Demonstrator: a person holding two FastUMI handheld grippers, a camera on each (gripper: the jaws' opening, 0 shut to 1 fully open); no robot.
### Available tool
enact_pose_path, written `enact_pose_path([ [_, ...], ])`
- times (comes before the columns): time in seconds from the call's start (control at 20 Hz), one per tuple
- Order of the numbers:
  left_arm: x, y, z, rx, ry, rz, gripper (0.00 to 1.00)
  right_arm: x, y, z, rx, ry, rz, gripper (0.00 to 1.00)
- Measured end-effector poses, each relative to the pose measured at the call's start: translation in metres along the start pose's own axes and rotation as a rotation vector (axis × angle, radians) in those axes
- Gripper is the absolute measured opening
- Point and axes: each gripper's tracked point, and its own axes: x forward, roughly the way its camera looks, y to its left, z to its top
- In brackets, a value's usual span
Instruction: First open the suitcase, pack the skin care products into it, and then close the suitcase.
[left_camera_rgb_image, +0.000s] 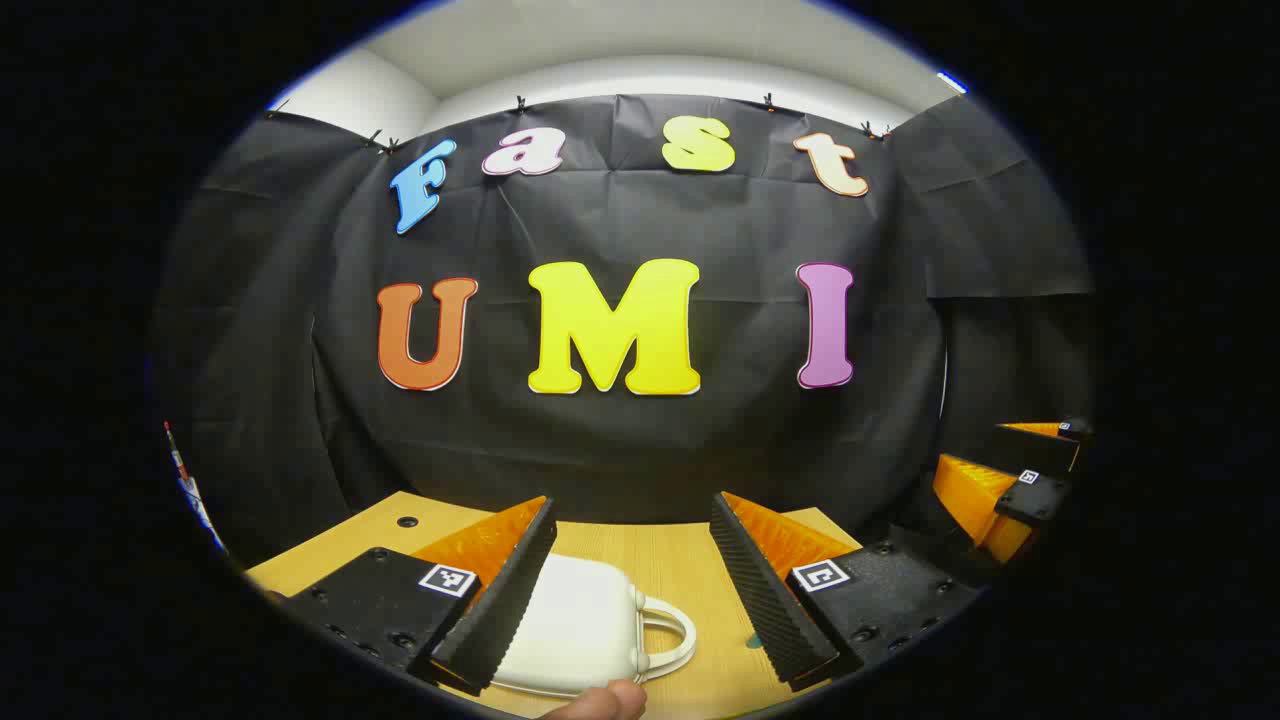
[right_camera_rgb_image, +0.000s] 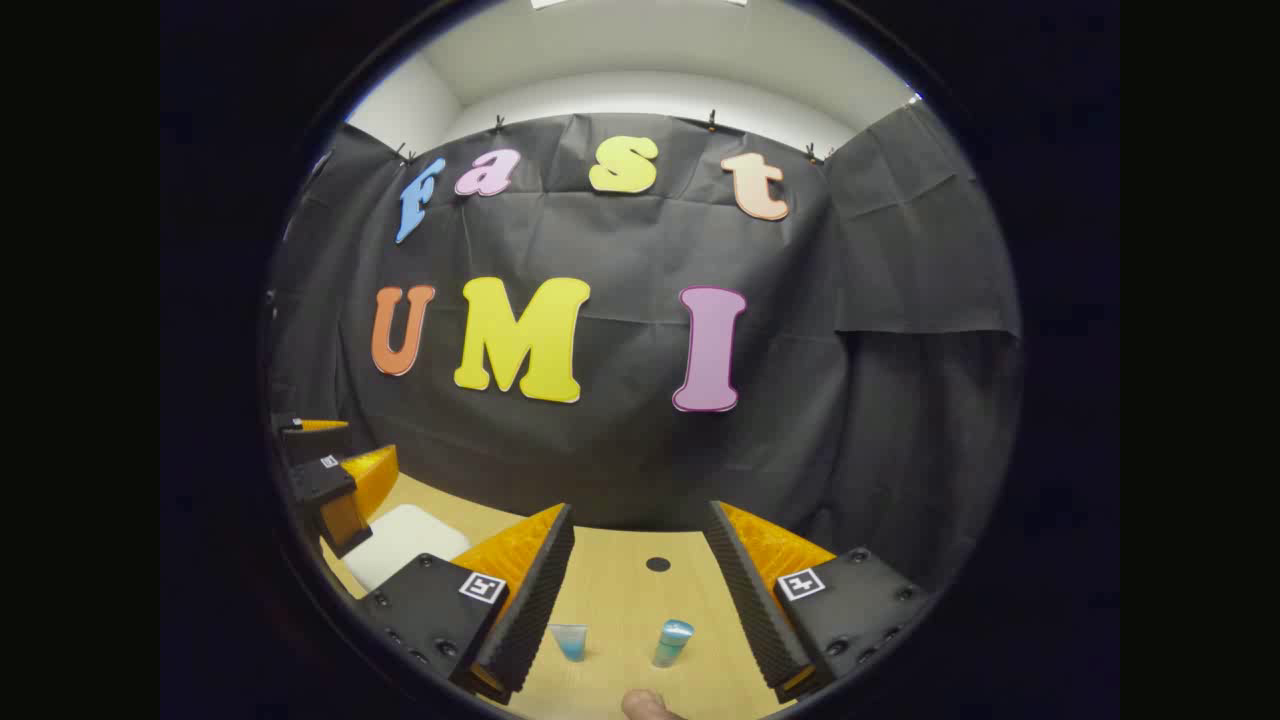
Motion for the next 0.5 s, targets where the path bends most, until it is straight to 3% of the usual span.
enact_pose_path([
  [0.5,-0.001,-0.001,-0.013,0.013,0.025,0.014,0.99,0.006,0.002,-0.001,-0.011,0.010,0.029,0.79],
])
